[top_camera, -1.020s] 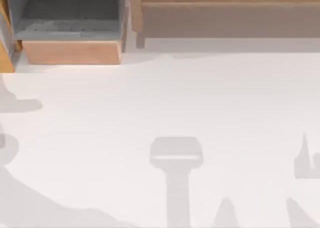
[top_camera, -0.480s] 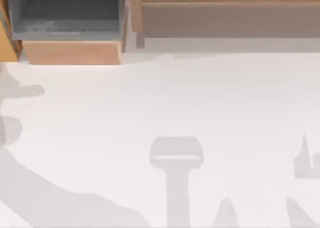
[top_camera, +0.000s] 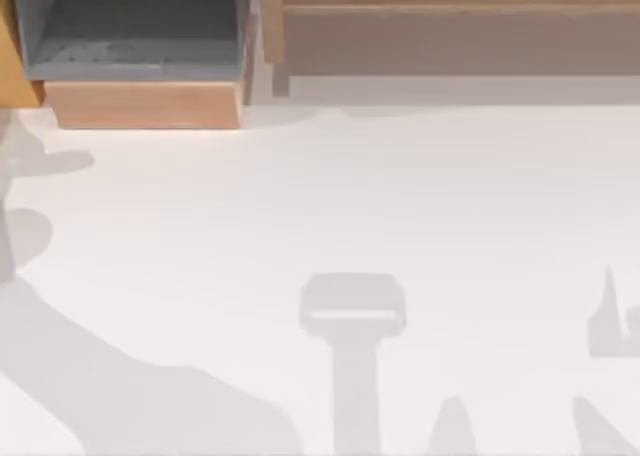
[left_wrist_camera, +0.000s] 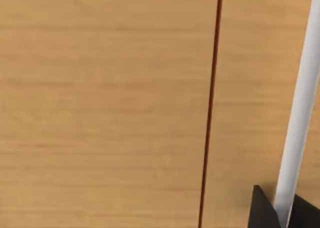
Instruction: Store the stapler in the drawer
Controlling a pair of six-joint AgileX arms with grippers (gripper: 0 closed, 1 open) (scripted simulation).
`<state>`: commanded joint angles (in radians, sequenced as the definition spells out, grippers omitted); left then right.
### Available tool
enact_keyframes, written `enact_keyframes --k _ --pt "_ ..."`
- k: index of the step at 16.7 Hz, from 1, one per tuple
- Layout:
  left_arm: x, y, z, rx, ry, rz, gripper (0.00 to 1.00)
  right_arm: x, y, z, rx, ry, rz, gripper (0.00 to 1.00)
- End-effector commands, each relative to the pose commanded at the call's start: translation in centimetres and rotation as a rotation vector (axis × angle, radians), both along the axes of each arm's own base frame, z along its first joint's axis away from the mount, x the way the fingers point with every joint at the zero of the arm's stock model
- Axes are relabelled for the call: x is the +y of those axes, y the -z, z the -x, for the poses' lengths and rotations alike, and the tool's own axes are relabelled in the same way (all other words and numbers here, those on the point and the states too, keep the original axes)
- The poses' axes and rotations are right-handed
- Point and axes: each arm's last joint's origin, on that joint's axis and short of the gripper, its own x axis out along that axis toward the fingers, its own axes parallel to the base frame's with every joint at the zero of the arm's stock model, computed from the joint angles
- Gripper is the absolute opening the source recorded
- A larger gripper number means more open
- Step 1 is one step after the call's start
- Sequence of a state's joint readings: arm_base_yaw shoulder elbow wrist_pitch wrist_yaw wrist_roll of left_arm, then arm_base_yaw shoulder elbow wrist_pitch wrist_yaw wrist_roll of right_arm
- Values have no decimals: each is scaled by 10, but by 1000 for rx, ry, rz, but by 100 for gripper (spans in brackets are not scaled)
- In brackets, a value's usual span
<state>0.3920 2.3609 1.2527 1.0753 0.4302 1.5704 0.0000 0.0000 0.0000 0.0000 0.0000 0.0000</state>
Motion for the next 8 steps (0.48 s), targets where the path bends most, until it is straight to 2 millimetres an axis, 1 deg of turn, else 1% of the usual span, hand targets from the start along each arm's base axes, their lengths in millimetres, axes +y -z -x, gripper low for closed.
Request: enact_keyframes --k 8 --pt "0 0 0 0 0 0 60 0 0 0 0 0 0 100"
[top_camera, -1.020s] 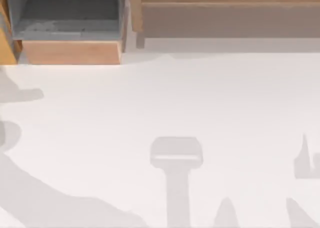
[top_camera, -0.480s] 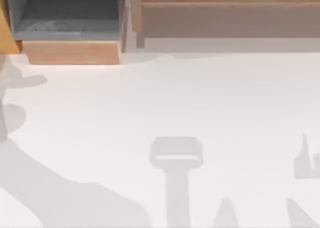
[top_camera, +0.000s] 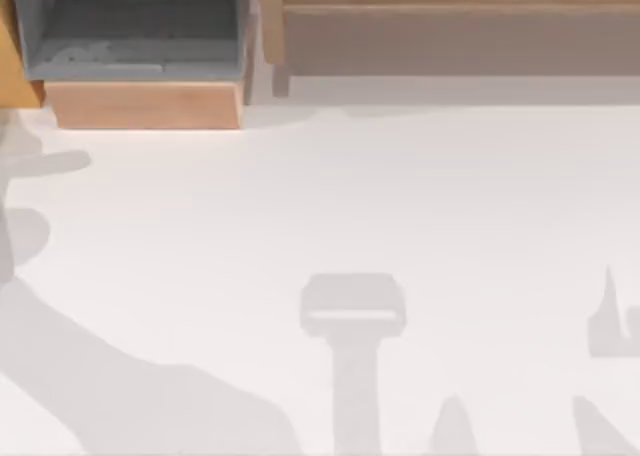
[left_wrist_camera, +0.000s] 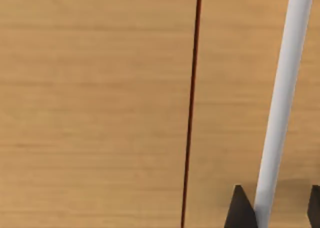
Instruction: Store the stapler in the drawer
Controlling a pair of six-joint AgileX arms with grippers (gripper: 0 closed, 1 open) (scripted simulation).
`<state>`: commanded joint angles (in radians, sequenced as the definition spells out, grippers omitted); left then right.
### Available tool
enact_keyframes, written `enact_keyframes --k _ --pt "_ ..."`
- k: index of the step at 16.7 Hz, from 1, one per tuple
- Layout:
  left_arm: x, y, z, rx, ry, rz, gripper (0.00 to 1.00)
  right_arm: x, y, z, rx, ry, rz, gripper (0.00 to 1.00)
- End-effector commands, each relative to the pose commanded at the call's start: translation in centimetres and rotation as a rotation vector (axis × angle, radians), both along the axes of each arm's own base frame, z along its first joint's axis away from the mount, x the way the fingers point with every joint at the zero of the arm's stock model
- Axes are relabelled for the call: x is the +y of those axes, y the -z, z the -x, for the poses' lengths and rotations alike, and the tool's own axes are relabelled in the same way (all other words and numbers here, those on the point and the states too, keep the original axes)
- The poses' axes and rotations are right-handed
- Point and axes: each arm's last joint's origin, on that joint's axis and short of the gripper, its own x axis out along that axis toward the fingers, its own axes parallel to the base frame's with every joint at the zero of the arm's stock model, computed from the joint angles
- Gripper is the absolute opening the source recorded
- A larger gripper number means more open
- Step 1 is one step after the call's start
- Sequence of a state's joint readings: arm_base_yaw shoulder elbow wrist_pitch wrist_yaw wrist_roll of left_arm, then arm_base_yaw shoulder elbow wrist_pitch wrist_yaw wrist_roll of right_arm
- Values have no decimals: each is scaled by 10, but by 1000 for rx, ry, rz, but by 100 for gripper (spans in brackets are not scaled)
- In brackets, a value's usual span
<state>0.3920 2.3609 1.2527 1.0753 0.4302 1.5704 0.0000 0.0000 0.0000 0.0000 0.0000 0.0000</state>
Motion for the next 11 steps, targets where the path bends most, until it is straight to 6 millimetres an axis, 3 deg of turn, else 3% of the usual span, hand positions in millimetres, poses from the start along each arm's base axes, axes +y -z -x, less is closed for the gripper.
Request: enact_keyframes --k 5,11 --pt "0 0 0 0 0 0 98 0 0 0 0 0 0 100" --pt "0 0 0 0 0 0 100 0 0 0 0 0 0 100"
